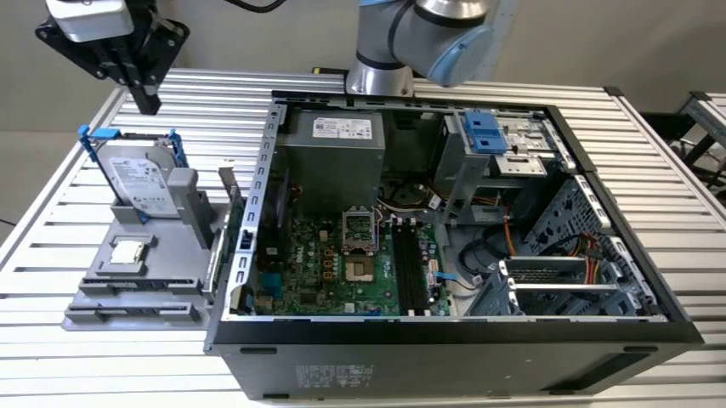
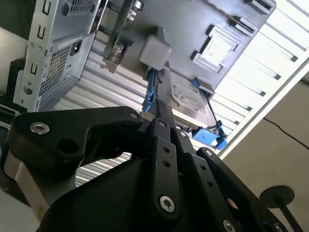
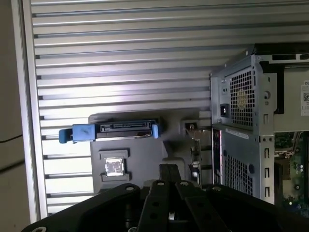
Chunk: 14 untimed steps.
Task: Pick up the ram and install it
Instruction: 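Reach for the ram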
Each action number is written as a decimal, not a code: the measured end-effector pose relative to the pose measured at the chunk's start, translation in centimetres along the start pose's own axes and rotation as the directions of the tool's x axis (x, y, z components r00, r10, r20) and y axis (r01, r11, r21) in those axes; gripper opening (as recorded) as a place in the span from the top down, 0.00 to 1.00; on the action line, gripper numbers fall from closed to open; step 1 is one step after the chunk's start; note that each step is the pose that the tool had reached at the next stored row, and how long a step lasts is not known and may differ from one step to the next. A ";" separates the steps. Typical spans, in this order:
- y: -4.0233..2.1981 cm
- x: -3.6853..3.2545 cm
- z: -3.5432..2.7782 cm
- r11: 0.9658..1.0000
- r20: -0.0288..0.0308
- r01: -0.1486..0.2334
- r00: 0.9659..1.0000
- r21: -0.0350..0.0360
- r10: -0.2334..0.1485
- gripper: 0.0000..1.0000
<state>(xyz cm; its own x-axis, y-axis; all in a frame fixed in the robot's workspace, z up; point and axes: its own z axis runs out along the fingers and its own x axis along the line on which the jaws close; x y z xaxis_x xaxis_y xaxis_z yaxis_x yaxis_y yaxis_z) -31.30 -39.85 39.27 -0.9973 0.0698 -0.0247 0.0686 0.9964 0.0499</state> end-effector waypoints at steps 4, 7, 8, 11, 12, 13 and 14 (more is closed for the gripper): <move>-0.09 1.25 -0.03 1.000 0.001 0.000 1.000 0.000 0.000 1.00; -0.15 2.15 -0.06 1.000 0.002 0.000 1.000 0.000 0.000 1.00; -0.17 2.47 -0.06 1.000 0.003 0.000 1.000 0.000 0.000 1.00; -0.23 3.32 -0.09 1.000 0.003 0.001 1.000 0.000 -0.001 1.00; -0.25 3.58 -0.10 1.000 0.003 0.001 1.000 0.000 -0.001 1.00; -0.27 3.85 -0.11 1.000 0.003 0.001 1.000 0.000 -0.001 1.00; -0.29 4.12 -0.11 1.000 0.003 0.001 1.000 0.000 -0.001 1.00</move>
<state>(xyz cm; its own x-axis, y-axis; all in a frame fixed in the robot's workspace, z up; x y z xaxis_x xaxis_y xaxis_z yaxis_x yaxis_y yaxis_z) -35.43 -39.85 39.26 -0.9972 0.0693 -0.0280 0.0678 0.9964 0.0502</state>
